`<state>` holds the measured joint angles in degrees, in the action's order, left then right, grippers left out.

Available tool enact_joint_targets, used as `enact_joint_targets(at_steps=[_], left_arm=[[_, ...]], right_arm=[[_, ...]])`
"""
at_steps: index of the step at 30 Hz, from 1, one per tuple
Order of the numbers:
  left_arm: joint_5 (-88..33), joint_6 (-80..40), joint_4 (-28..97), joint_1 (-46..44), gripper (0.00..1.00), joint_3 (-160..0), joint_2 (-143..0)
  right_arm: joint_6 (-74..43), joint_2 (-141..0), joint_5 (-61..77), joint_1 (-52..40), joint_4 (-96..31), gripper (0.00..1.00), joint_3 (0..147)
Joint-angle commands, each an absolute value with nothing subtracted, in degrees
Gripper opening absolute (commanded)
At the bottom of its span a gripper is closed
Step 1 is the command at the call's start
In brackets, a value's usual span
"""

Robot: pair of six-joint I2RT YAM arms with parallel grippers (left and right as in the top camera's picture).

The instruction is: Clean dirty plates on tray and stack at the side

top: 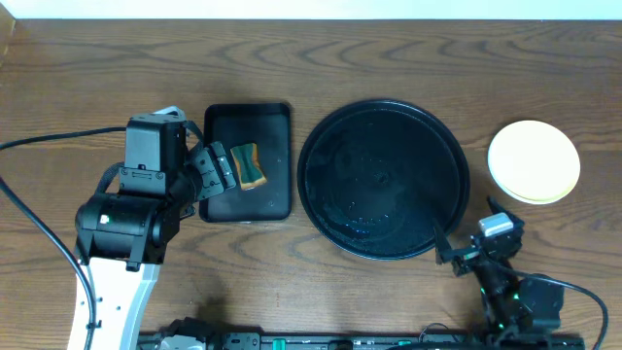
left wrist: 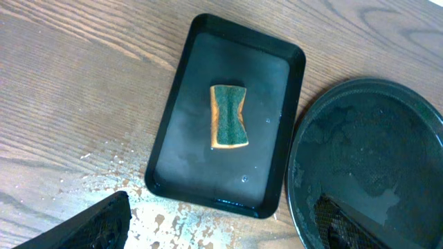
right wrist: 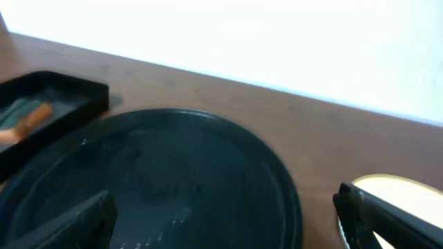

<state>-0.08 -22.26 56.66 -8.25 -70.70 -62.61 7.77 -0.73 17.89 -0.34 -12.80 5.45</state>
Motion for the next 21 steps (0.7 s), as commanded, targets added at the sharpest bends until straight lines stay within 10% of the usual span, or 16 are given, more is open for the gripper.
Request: enact_joint_targets(at_steps=[1,21], left_arm=[[-0.03,-21.93,56.80,-7.94,0.86,-71.70,-62.59],[-0.03,-21.93,56.80,-7.94,0.86,-71.70,-62.59]], right_arm=[[8.23,-0.27,17.37,-0.73,-4.43,0.99,1.41],[8.23,-0.30,17.15,-0.73,-2.66,0.99,0.30]])
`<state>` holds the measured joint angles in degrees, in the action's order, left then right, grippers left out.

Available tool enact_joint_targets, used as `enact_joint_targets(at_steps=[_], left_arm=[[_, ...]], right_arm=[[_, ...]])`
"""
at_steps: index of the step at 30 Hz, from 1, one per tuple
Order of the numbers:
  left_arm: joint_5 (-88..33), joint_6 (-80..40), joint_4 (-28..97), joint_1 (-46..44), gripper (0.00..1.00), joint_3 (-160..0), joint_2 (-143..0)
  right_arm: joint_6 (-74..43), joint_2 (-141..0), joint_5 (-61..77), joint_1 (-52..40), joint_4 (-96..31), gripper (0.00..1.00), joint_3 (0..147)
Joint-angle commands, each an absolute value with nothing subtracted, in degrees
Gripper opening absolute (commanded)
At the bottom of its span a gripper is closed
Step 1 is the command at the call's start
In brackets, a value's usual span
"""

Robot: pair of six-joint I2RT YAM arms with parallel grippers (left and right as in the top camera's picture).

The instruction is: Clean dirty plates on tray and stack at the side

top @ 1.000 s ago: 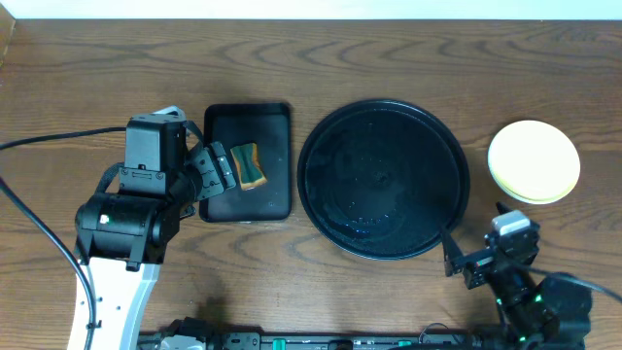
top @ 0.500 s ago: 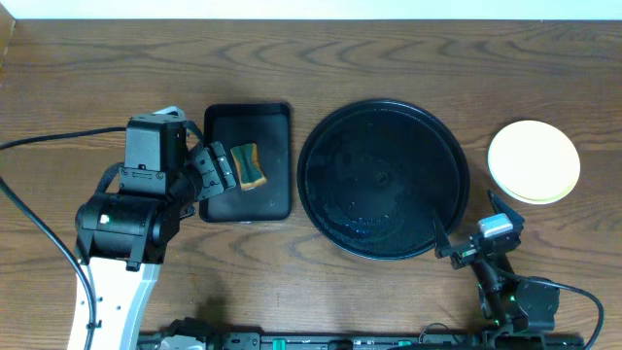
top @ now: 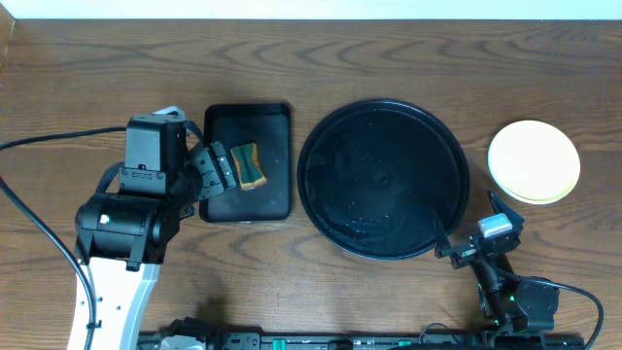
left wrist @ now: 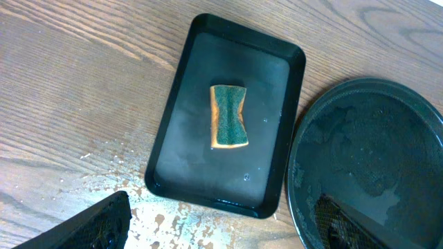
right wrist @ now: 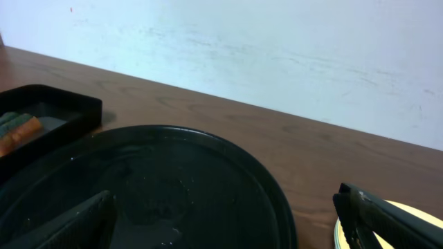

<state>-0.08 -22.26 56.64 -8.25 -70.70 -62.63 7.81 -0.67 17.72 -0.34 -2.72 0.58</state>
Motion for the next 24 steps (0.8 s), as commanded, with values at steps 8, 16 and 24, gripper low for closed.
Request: enact_joint_targets(at_steps=[8,16,24], left_arm=[[-0.03,-21.93,56.77,-7.94,0.86,-71.24,-62.00],[0.99,-19.79,55.79,-5.30,0.86,-63.88,-49.12],[0.82,-19.70,30.50,-0.38,0.86,-43.42,-29.56]], right_arm=[[8.21,-0.30,17.15,-0.73,-2.66,0.99,0.30],[8.23,-0.30,17.15,-0.75,-2.66,0.99,0.30],[8.23,-0.30,17.15,-0.73,-2.66,0.99,0.30]])
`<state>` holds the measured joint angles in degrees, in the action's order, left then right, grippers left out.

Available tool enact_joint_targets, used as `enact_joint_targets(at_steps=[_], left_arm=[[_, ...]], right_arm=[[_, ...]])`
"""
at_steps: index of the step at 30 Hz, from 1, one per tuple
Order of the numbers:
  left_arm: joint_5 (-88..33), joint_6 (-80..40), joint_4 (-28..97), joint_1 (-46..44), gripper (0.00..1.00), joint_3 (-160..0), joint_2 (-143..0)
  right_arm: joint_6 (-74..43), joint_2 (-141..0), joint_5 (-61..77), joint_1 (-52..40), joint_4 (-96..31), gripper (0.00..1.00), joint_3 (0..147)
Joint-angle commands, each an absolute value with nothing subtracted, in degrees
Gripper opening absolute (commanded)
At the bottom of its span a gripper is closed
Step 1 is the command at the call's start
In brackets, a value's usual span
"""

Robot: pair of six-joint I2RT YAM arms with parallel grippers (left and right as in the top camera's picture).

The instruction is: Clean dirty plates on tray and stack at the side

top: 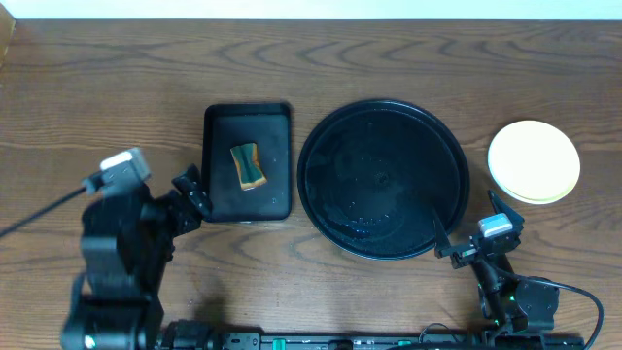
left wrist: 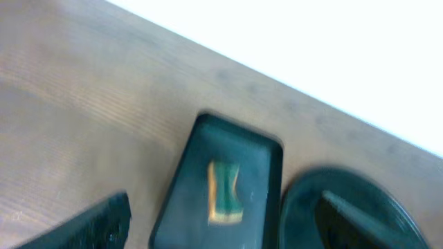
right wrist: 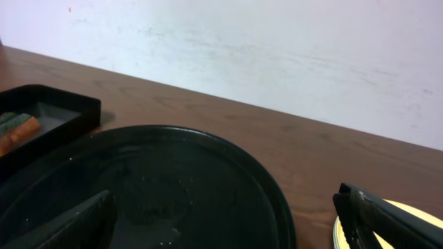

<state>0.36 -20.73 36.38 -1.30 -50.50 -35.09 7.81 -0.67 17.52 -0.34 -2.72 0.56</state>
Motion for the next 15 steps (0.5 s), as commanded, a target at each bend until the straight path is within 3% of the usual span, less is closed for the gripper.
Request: enact_joint_targets(at_steps=[1,7,15], left_arm=[[0.82,-19.42,26.98,-0.38,0.86,-40.71,-27.29],[0.82,-18.87,9.10,-0.40,0.86,-23.94,-13.76],[0.84,-17.82,4.64,-0.40,0.86,-10.61,-0.54]], right_arm=[[8.23,-0.30,17.15,-0.73,-2.66,0.99,0.30],[8.23,-0.30,17.15,-0.75,-2.66,0.99,0.30],[8.23,-0.30,17.15,-0.73,-2.66,0.99,0.30]])
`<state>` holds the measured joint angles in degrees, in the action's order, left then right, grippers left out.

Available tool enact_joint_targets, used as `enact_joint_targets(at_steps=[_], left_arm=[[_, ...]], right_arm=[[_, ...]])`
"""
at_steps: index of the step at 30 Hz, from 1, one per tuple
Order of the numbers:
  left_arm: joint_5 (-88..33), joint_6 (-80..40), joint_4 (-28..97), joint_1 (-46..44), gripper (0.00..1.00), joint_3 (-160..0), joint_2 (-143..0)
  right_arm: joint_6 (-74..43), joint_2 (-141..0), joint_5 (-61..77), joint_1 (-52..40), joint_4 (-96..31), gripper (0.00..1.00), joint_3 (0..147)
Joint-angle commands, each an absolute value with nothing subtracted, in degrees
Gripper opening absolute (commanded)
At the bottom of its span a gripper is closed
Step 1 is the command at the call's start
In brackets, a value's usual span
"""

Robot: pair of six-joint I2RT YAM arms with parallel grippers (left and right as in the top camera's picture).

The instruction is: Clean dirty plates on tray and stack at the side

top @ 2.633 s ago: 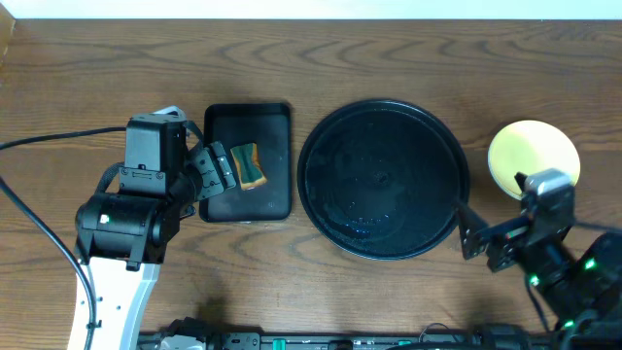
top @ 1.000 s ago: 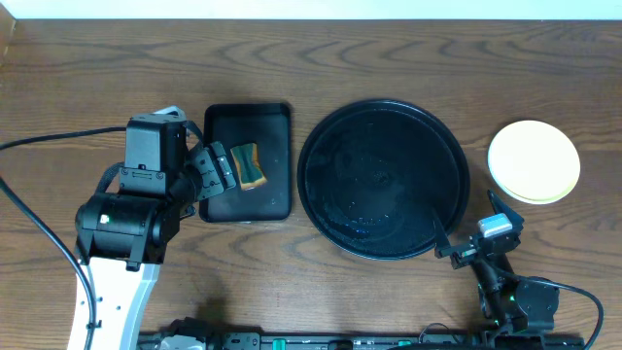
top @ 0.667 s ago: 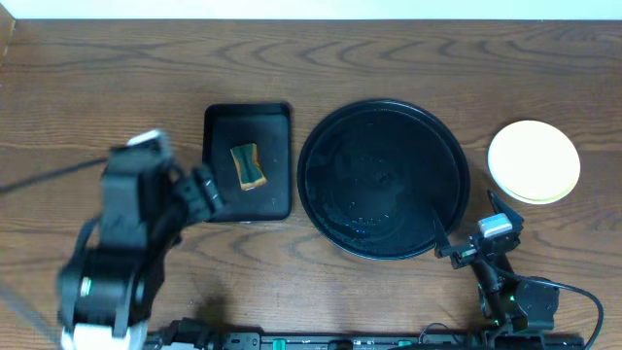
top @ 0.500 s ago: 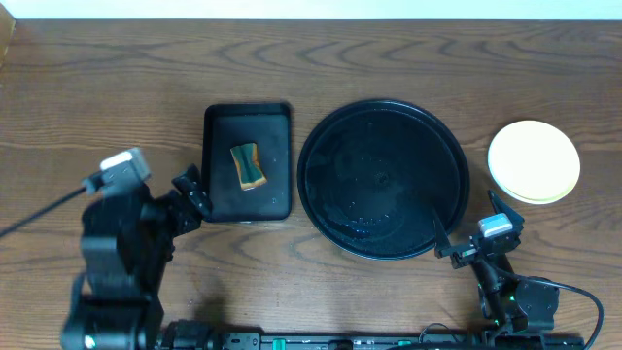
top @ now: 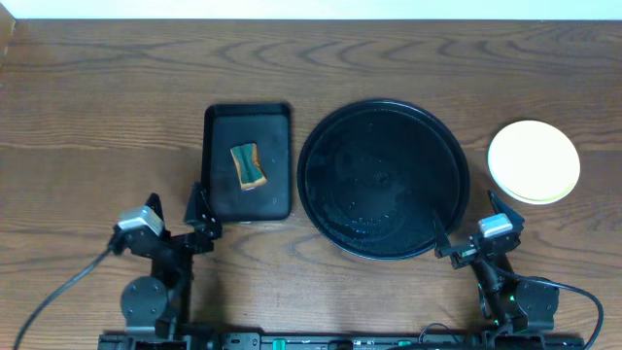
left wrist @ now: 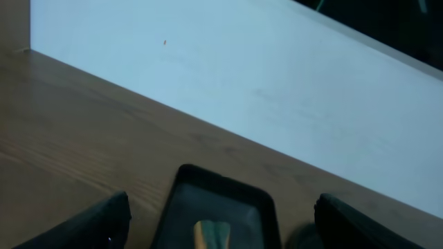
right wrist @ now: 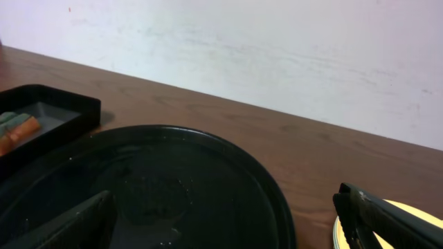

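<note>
The round black tray (top: 384, 180) lies wet and bare in the middle of the table. A stack of pale yellow plates (top: 534, 161) sits at the far right. A green and orange sponge (top: 250, 165) lies in the small black rectangular tray (top: 276, 122). My left gripper (top: 175, 226) is low at the table's front left, open and holding nothing, facing the sponge tray (left wrist: 228, 204). My right gripper (top: 469, 236) is low at the front right, open and holding nothing, with the round tray (right wrist: 159, 187) before it.
The table is dark wood with a white wall at its far edge (right wrist: 277, 55). Both arms are folded down near the front edge. Water drops show on the round tray's surface.
My left arm has dropped further back and down to the front edge. Its camera now looks level across the table at the wall. The right arm, sponge and plates have not moved.
My left gripper hung open over the sponge tray, the sponge lying in it, while my right gripper drew back to the front right. Then the left arm pulled away toward the front. Now both arms sit low at the front edge, open.
</note>
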<state>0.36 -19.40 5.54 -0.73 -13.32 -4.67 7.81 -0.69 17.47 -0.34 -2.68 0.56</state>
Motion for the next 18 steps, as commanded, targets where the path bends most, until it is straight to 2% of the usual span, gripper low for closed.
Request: enact_joint_targets(at_steps=[1,9,18], left_arm=[[0.86,-17.47,3.44,-0.45,0.86,-9.34,-0.12],[0.56,-16.78,-3.75,-0.45,0.86,-0.73,-0.08],[0.40,-17.85,2.96,-0.89,0.86,-0.23,-0.10]], right_arm=[[8.23,-0.30,17.15,-0.73,-2.66,0.99,0.30],[8.23,-0.32,17.15,-0.75,-2.66,0.99,0.30],[8.23,-0.32,17.15,-0.73,-2.66,0.99,0.30]])
